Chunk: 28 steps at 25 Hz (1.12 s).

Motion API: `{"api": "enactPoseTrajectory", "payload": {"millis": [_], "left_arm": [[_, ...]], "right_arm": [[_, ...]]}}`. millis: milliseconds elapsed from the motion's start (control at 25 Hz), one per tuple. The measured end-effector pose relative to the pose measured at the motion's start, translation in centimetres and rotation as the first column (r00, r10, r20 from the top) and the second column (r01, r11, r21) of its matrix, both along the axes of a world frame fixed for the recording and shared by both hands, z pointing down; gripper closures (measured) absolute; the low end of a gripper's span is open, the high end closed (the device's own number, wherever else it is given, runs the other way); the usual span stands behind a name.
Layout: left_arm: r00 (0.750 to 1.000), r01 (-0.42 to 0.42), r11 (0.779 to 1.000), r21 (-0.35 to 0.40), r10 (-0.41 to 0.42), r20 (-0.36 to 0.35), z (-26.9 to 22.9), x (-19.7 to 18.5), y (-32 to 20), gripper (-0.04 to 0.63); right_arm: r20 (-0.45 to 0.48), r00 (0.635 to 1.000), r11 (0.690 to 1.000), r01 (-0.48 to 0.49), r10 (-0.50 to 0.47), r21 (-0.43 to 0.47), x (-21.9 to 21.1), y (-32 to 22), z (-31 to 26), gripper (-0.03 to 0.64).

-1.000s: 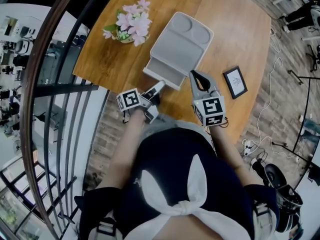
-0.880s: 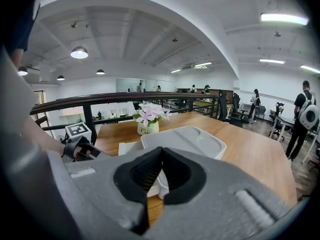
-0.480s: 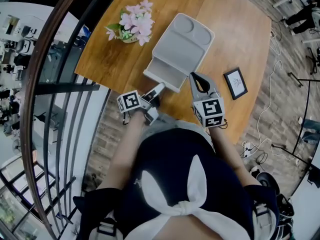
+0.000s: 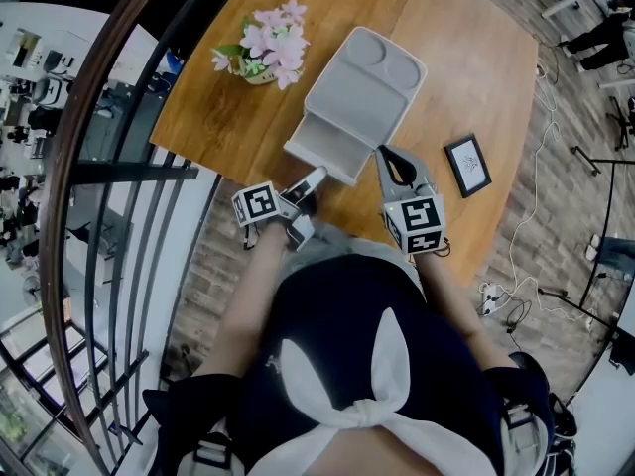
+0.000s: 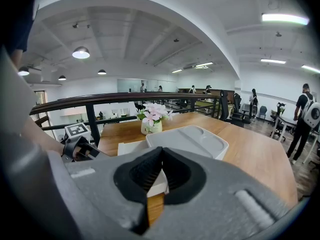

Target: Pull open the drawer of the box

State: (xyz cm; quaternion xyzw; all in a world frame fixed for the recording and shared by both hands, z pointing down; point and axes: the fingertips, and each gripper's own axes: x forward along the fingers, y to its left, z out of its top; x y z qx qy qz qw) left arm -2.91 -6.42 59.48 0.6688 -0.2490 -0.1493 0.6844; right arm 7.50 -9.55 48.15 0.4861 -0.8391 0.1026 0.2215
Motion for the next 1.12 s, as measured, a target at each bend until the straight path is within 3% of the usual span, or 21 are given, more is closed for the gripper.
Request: {"api": "enactPoseTrajectory", "payload": {"millis": [640, 1120], "left_arm": [[0.999, 0.002, 1.0, 0.026, -0.003, 0.039, 0.5, -1.3, 2.0, 0.43], [1.0, 0.015, 1.0, -0.015, -0.015, -0.01, -0.2, -1.1, 3.5, 0.43]], "right_arm": [[0.004, 1.0, 1.0, 0.03, -0.03, 0.006, -1.1, 1.6, -0.1, 0.618], [0.008, 1.0, 1.0, 0.027, -0.027, 0.003, -0.9, 3.0, -0.1, 0.618]]}}
